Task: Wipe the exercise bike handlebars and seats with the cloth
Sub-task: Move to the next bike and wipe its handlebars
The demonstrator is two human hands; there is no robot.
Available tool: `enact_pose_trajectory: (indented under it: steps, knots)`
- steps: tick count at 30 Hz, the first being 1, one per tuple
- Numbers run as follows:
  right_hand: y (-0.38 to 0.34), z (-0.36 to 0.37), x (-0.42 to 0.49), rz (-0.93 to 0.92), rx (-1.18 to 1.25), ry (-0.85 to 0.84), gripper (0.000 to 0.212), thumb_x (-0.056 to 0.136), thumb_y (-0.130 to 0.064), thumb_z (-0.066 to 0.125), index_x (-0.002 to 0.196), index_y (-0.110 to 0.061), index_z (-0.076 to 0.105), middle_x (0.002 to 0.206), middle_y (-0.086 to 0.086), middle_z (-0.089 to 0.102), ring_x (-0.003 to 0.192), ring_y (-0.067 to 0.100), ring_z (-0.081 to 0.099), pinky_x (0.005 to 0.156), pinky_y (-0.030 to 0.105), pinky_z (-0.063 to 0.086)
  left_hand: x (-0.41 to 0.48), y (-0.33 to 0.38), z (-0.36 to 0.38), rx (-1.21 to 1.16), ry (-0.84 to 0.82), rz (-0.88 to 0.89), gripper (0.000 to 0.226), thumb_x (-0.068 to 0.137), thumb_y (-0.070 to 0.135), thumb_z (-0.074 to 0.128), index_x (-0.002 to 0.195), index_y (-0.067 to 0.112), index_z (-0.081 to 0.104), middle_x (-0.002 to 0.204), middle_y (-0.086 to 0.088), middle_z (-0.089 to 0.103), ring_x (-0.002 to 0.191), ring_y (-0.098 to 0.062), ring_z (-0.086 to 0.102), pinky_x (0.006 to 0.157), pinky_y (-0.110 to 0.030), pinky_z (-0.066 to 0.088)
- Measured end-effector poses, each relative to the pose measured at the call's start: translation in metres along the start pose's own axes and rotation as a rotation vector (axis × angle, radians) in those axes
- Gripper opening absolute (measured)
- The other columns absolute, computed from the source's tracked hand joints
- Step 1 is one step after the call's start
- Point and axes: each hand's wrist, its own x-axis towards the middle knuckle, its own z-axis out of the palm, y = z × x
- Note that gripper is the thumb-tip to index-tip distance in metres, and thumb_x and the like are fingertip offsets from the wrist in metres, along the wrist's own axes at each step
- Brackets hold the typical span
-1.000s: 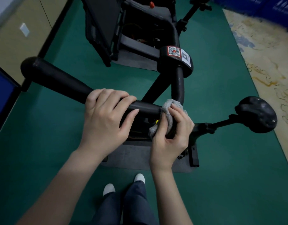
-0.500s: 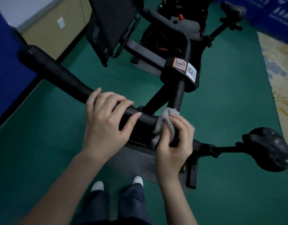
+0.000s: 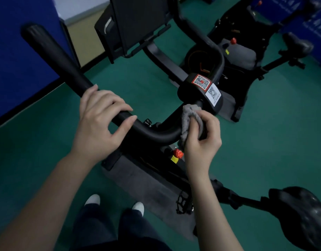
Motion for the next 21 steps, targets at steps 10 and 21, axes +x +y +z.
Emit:
enact_pose_trajectory:
  steps: [10,21]
  knots:
    - [0.012,0.000,0.037,-0.121,-0.078,-0.076,0.010,0.086,-0.001,0.061,0.090,-0.004,0.070,0.093,-0.003,0.064,0.092,0.015,0.058,0.087,0.018,0.043,0.001,0.003,0.002,-0.020,0.030,-0.043,0.028,0.088,0.033,0.057,0.084,0.008,0.069,0.087,-0.005,0.062,0.096,-0.024,0.054,0.113,-0.036,0.017]
    - [-0.024,-0.007,0.065,-0.379,-0.349,-0.821,0.007,0.083,-0.009,0.061,0.082,-0.007,0.068,0.079,0.004,0.063,0.082,0.024,0.056,0.071,0.030,0.042,0.001,0.002,0.000,-0.045,0.016,-0.044,0.027,0.088,0.033,0.059,0.083,0.009,0.069,0.085,-0.002,0.062,0.094,-0.022,0.056,0.113,-0.037,0.017]
